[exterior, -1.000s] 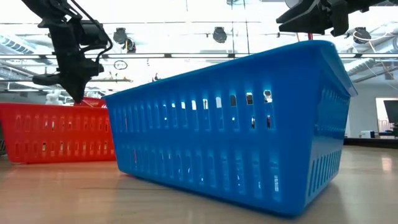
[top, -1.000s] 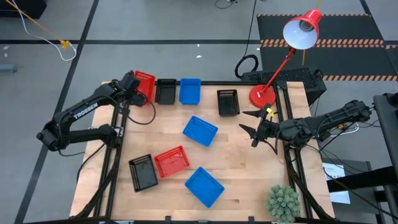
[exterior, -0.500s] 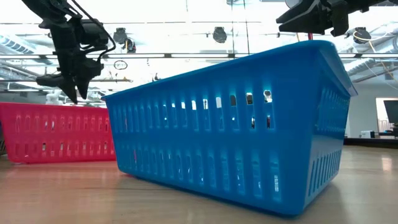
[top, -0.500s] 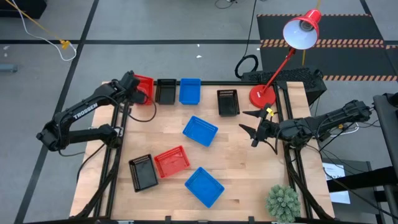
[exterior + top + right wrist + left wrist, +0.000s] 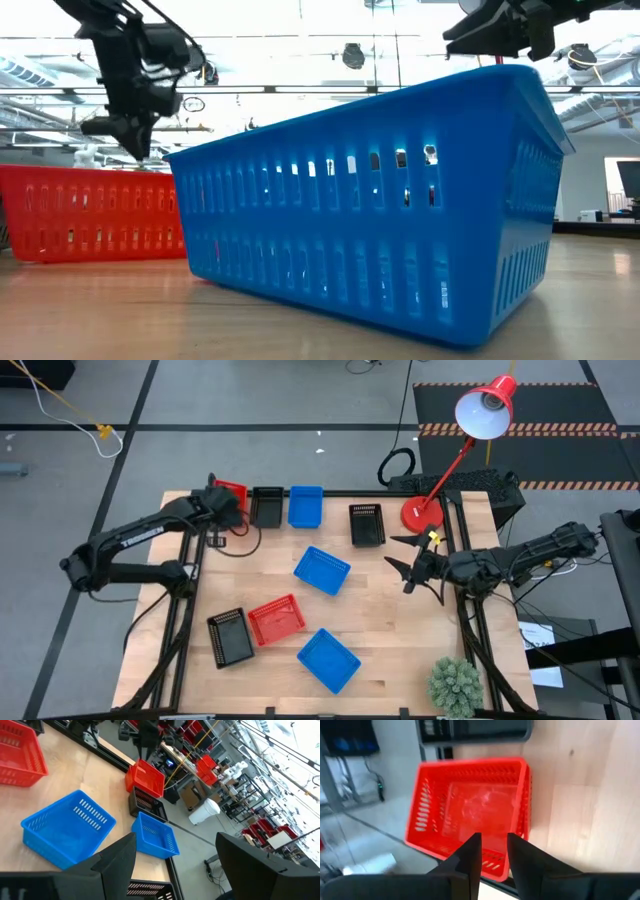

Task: Stack baskets by color
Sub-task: Stack the right red bin on top of the top red bin

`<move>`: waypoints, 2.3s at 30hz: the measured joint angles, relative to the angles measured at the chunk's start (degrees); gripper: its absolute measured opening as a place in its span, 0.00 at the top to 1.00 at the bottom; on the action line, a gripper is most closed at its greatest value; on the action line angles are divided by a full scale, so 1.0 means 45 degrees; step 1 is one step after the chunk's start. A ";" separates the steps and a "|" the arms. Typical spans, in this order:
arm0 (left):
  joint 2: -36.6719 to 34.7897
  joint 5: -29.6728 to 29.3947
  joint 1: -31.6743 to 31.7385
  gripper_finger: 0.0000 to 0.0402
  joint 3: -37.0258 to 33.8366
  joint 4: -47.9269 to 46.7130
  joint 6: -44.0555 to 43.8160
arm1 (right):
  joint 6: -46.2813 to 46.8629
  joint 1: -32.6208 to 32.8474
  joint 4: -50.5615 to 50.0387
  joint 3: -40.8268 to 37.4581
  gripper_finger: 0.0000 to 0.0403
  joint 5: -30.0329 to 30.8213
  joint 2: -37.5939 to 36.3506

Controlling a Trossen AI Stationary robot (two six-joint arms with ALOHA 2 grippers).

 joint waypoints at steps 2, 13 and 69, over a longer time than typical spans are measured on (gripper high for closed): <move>0.0418 -0.0093 -0.0020 0.72 0.0000 0.0004 -0.0160 | 0.0090 -0.0067 -0.0005 0.0000 0.34 -0.0010 0.0000; 0.2604 -0.0417 0.0452 0.56 -0.0014 0.0082 0.0504 | 0.0185 -0.0083 -0.0020 0.0000 0.34 -0.0024 0.0000; 0.0324 0.3182 0.2991 0.88 -0.1166 0.1554 0.1623 | 0.0185 -0.0083 -0.0112 0.0005 0.34 -0.0029 0.0000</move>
